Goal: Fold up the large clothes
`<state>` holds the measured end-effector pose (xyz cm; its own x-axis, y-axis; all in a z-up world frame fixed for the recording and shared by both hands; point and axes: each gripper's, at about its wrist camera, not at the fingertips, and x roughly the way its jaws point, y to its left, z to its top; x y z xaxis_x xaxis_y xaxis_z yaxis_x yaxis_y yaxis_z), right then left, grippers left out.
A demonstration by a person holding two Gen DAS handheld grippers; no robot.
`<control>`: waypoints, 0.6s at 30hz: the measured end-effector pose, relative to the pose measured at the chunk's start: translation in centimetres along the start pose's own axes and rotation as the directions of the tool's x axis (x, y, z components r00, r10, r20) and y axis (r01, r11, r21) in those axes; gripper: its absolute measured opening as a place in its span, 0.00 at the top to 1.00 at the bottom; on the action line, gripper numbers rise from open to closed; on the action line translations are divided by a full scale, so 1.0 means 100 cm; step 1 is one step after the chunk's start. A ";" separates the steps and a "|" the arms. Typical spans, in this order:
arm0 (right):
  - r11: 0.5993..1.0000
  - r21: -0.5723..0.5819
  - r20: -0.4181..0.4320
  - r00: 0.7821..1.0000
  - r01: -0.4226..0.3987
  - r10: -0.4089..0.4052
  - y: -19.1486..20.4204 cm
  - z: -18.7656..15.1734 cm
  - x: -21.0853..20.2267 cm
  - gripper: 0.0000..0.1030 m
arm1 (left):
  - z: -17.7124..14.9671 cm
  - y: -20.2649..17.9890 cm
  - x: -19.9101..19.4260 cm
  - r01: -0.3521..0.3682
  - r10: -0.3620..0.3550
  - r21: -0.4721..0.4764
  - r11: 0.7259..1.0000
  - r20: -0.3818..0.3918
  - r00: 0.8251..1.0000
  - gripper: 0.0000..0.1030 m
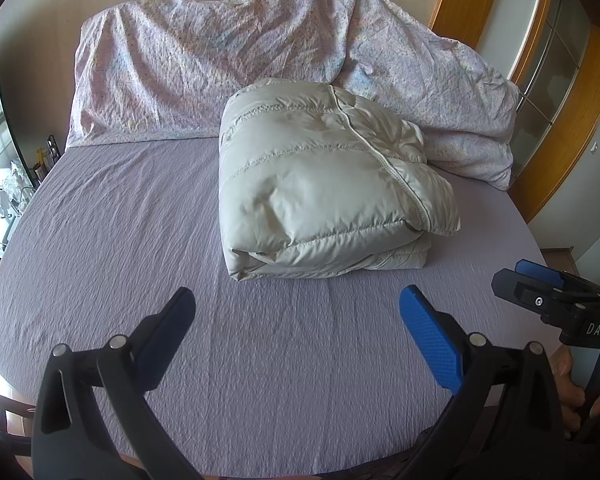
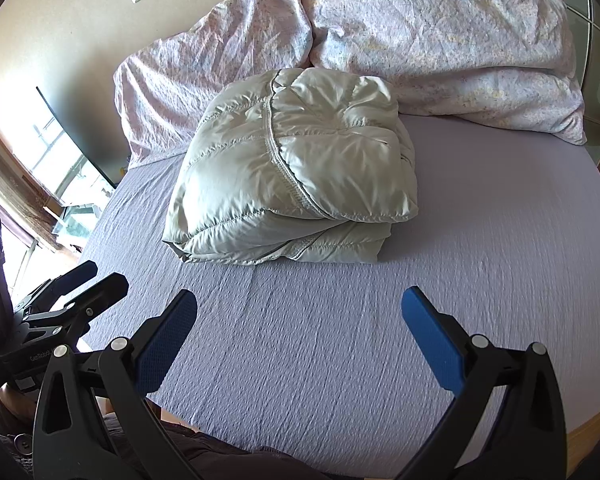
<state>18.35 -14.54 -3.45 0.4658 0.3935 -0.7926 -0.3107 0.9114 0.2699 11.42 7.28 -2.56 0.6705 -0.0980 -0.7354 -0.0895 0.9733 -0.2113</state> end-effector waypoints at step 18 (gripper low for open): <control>1.000 -0.001 -0.002 1.000 -0.001 0.001 0.000 0.000 0.000 0.01 | 0.002 -0.003 0.006 0.004 -0.004 0.009 1.000 -0.004 1.000 0.02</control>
<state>18.40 -14.54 -3.45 0.4641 0.3945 -0.7931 -0.3124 0.9107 0.2702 11.94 6.96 -2.80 0.6677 -0.1027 -0.7373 -0.0799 0.9748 -0.2081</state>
